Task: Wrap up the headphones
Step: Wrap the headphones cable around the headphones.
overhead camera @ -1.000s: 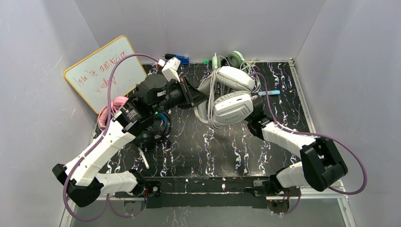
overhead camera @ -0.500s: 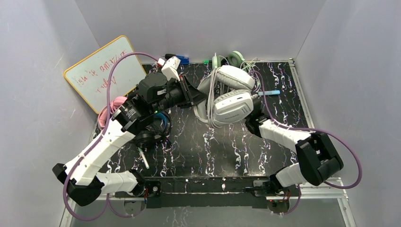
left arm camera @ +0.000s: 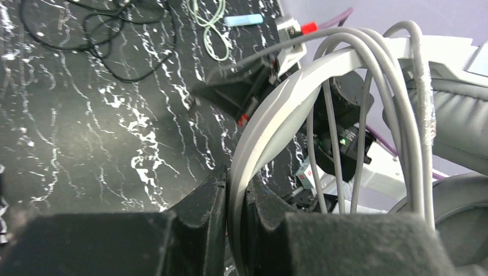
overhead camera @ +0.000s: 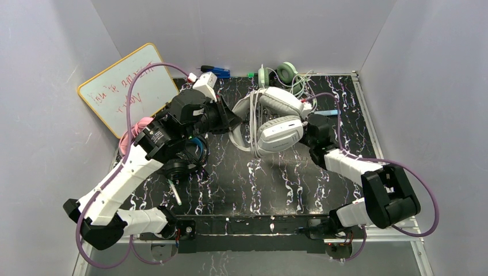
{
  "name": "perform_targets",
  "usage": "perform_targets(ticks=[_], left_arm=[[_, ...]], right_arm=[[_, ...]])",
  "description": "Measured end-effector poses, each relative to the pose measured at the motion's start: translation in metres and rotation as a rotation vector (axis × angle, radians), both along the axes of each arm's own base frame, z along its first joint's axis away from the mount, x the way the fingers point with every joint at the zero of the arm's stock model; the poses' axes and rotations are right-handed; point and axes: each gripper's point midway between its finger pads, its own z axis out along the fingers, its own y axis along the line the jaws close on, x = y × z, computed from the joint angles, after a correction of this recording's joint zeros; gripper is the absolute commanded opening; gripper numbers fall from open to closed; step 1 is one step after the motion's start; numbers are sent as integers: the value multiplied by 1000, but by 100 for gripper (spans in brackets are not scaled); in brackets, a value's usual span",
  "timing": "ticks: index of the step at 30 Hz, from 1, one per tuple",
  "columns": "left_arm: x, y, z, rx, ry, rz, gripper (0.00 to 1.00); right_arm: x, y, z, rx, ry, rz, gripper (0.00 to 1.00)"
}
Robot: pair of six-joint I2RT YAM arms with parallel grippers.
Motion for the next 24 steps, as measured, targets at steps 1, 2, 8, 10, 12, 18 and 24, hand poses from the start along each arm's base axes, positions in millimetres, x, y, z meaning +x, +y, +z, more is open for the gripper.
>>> perform_targets(ticks=[1, 2, 8, 10, 12, 18, 24], left_arm=[[1, 3, -1, 15, 1, 14, 0], [2, 5, 0, 24, 1, 21, 0], [17, 4, 3, 59, 14, 80, 0], [23, 5, -1, 77, 21, 109, 0], [29, 7, -7, 99, 27, 142, 0], [54, 20, -23, 170, 27, 278, 0], [75, 31, -46, 251, 11, 383, 0]], right_arm=[[-8, 3, -7, 7, 26, 29, 1], [-17, 7, -11, 19, 52, 64, 1], [-64, 24, -19, 75, 139, 207, 1], [-85, 22, -19, 92, 160, 226, 1], [-105, 21, -17, 105, 173, 246, 1], [-156, 36, 4, 126, 189, 347, 1], [-186, 40, 28, 167, 192, 381, 1]])
